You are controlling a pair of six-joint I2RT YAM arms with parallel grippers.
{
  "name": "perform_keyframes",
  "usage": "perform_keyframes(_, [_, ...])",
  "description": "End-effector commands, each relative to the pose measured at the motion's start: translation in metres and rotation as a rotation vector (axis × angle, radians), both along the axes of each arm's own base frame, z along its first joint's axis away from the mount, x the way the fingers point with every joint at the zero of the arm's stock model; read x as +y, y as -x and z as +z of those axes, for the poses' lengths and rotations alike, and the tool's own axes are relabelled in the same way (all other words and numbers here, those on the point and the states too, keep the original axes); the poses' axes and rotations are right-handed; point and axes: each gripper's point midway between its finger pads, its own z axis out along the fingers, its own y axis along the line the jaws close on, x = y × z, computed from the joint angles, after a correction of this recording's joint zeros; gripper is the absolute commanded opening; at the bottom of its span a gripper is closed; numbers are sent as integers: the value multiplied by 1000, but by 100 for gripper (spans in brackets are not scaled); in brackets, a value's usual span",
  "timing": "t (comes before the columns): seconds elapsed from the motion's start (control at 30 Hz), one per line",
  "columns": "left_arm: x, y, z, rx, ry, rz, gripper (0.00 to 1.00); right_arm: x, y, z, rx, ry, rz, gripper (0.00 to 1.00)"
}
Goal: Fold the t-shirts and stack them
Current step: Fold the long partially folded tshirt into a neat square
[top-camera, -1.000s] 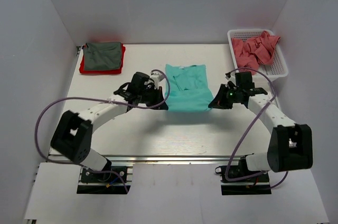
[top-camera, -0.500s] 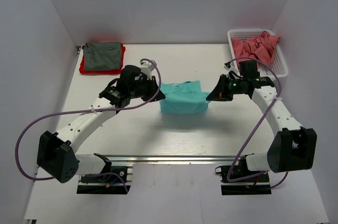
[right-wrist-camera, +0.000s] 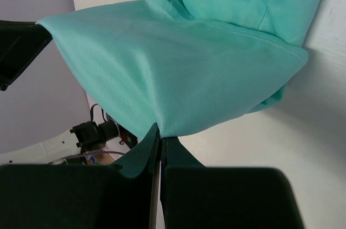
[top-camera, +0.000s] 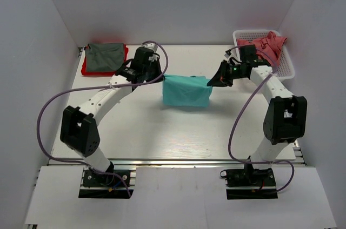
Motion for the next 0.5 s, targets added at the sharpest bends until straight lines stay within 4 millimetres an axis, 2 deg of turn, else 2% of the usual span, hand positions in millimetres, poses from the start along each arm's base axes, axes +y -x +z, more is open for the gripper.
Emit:
perform_keyframes(0.0, [10,-28,9,-27,-26,60,0,-2,-23,6,-8,-41,-12,0])
perform_keyframes(0.07, [10,-40,-1,-21,-42,61,0,-3,-32,10,-20,-49,-13,0])
perform_keyframes(0.1, [10,-53,10,-61,-30,66,0,-4,-42,1,2,-50,-20,0])
perform_keyframes(0.17, [9,-67,10,-73,-28,65,0,-5,-57,13,-34,-60,-24,0])
perform_keyframes(0.2, [9,-84,7,-79,-38,71,0,-8,-64,6,-16,-61,-36,0])
perform_keyframes(0.27, [4,-100,-2,-64,-36,53,0,-10,-82,-2,3,-74,-44,0])
perform_keyframes(0.3, [4,-117,11,-100,-20,54,0,-12,-88,-7,14,-74,-51,0])
perform_keyframes(0.33, [-4,-128,-22,-44,-35,40,0,-15,-96,-17,39,-77,-61,0])
perform_keyframes(0.37, [-7,-148,-6,-90,-10,32,0,-20,-115,-18,18,-72,-78,0])
perform_keyframes(0.4, [-4,-161,-13,-85,-12,44,0,-22,-124,-23,18,-67,-89,1])
perform_keyframes(0.43, [-13,-174,-48,-52,-22,24,0,-24,-144,-42,32,-87,-86,8])
perform_keyframes(0.47, [-14,-194,-33,-100,18,16,1,-23,-163,-31,-31,-92,-80,17])
